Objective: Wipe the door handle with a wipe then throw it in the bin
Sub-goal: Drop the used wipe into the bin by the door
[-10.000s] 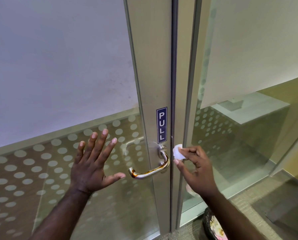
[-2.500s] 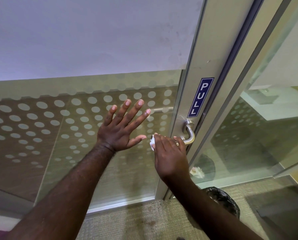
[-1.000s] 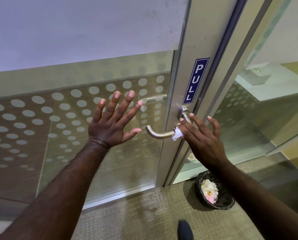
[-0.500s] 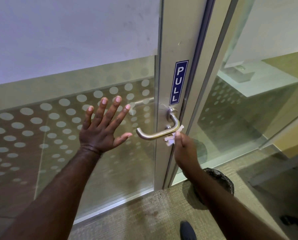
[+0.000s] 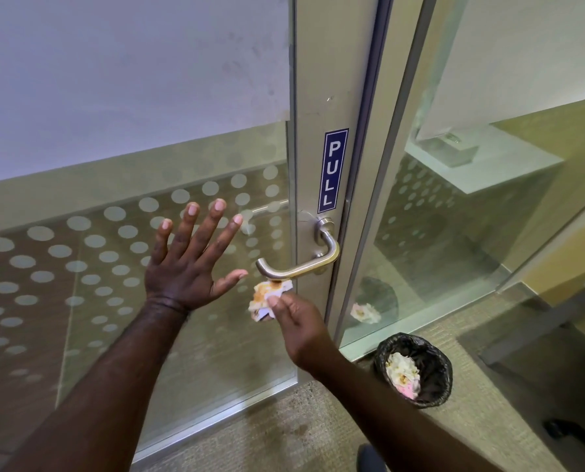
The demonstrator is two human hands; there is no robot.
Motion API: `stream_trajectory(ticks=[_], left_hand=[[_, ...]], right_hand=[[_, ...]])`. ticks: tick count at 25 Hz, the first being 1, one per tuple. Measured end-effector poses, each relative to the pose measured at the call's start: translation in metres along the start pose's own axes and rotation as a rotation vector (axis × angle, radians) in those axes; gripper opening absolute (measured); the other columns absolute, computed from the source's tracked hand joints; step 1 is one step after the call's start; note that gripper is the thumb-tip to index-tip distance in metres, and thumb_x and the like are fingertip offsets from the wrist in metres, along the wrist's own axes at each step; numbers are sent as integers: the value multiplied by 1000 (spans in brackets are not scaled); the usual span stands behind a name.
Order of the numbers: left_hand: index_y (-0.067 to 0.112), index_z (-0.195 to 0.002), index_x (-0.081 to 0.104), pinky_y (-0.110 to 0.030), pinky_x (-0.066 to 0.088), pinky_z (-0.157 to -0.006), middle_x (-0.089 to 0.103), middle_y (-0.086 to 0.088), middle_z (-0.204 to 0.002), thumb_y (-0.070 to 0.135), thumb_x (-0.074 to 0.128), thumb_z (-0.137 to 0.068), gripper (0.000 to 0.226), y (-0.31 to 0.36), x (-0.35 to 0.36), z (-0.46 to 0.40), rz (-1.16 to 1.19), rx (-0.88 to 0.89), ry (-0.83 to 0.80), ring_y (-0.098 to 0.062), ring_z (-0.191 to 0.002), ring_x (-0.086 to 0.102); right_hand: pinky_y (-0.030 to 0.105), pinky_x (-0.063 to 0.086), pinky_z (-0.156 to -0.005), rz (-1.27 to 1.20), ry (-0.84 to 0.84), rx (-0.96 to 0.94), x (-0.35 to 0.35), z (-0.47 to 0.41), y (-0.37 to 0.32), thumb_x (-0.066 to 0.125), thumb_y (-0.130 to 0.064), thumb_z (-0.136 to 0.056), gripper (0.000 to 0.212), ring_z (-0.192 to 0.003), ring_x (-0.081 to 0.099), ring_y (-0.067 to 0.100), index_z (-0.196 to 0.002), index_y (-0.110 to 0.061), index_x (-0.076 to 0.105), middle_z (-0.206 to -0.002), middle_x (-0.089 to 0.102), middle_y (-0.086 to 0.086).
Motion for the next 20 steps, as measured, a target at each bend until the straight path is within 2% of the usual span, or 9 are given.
stream_trajectory(ticks=[2,4,7,9,11,13,16,18,20], left_hand=[[23,-154,31,-42,-2,-119,30,-5,-159,71,23,-94,77,-1,-4,-3,35,-18,-9,-26,-151,8],[24,-155,28,-42,-4,-120,25,-3,-161,70,22,-95,76,0,-11,-5,137,-55,-47,-25,-151,6],[27,-156,19,-49,-4,-119,9,0,-165,69,21,-95,74,20,-29,-9,368,-186,-135,-26,-151,6],[28,-155,21,-54,1,-117,16,-3,-164,70,23,-93,74,58,-47,-12,514,-222,-166,-27,-150,16],[28,-151,30,-54,10,-116,33,-5,-156,69,30,-93,71,111,-64,-22,691,-111,-205,-25,-146,27],[27,-144,42,-48,25,-112,51,-5,-144,64,40,-93,64,164,-73,-41,939,65,-316,-22,-136,43],[24,-133,56,-39,45,-93,69,1,-115,51,53,-94,48,233,-66,-84,1233,332,-665,-20,-105,63],[30,-134,54,-37,45,-90,69,3,-112,50,51,-96,43,271,-50,-112,1172,480,-923,-22,-103,63],[30,-132,54,-36,43,-91,69,2,-113,48,54,-95,41,301,-26,-143,1078,521,-912,-24,-106,62]], right_hand=[[16,44,-67,112,-142,-15,-10,5,4,47,-18,-101,32,-69,59,-1,-77,-32,62,-71,64,-24],[12,34,-59,231,-176,22,-29,13,13,49,-17,-100,42,-57,48,-6,-64,-38,47,-57,52,-23],[12,38,-66,337,-107,-5,-74,28,36,51,-10,-100,37,-71,54,-11,-73,-35,58,-69,54,-22],[22,42,-75,386,1,7,-111,36,57,54,-8,-98,22,-84,56,4,-84,-16,69,-85,57,-10],[29,40,-74,470,94,73,-148,38,76,55,-9,-97,16,-84,52,17,-91,-7,69,-86,52,-1],[26,37,-68,533,171,130,-182,38,92,56,-12,-97,13,-79,49,10,-90,-9,67,-83,48,-4],[19,33,-59,604,297,159,-235,40,111,64,-16,-92,6,-67,47,8,-88,-13,67,-73,46,-13],[27,41,-60,638,364,189,-271,40,127,69,-20,-88,8,-66,52,15,-90,-12,68,-73,55,-6],[33,45,-62,667,408,227,-309,39,148,71,-25,-87,15,-67,55,15,-98,-15,69,-79,64,-1]])
Point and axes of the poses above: each hand's wrist, its own z-axis away from the middle knuckle, its own x-axis out of the palm, y = z × x, the point moved 1 cm from there along -z, towards the middle knuckle
